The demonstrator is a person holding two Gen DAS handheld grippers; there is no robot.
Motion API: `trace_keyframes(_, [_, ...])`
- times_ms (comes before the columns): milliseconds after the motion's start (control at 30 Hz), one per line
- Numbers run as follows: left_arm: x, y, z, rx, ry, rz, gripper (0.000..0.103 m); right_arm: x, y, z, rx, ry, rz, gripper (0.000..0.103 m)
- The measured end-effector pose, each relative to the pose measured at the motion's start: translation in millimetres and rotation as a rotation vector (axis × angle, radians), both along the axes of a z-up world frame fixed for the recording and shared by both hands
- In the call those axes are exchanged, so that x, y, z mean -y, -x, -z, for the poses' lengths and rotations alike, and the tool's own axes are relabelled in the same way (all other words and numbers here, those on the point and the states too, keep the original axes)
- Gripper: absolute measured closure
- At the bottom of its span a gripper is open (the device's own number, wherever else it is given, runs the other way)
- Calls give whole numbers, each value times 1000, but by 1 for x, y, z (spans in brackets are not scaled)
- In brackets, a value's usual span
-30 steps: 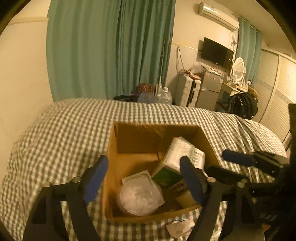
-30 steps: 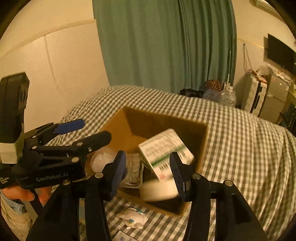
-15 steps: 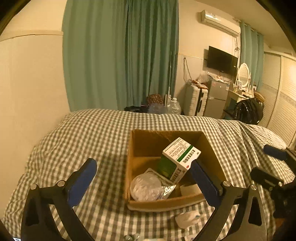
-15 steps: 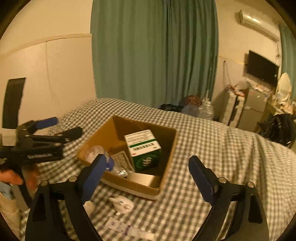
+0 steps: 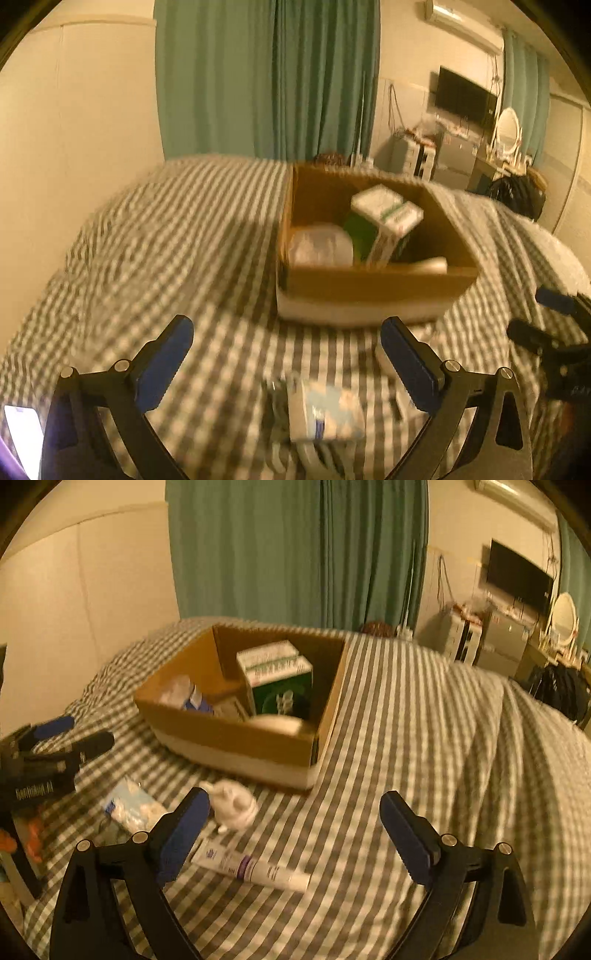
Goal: Organize objects
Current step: 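Grasp the blue floral tissue pack with the left tool while the right grasps the white rabbit figurine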
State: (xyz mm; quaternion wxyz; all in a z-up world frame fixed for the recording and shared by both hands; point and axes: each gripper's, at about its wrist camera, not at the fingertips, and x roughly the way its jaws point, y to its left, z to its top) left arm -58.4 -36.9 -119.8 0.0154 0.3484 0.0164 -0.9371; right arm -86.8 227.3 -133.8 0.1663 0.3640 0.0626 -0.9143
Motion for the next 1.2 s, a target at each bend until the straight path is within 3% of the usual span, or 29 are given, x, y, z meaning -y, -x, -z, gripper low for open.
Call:
trace_keyframes(133, [-12,-4,32,73,33,2,0,4,1,12,23,-14,-4,9])
trace_keyframes(367, [-52,-9,62,117,135,109,0,6,3,28,68,-16,-3,9])
trace_keyframes(500, [-63,-1,88,195,185,147,0,7,4,36,90,-31,-1,9])
trace_keyframes(567, [-60,3,95,228,172,152,6,7,4,38,95,-31,-3,9])
trace_keyframes(600, [-59,3,97,237,165,154,18,7,4,38,98,-31,-4,9])
trace_keyframes(633, [-57,4,97,240,165,153,29,6,4,38,100,-32,-5,9])
trace_keyframes(867, [-50,-8,73,163,88,172,30,6,3,43,109,-33,-20,9])
trace_keyframes(1000, [-36,-6,56,118,53,132,30,9,4,48,110,-39,-19,9])
trace_keyframes(1200, [-3,4,47,121,-22,47,30,19,1,44,77,-14,-39,9])
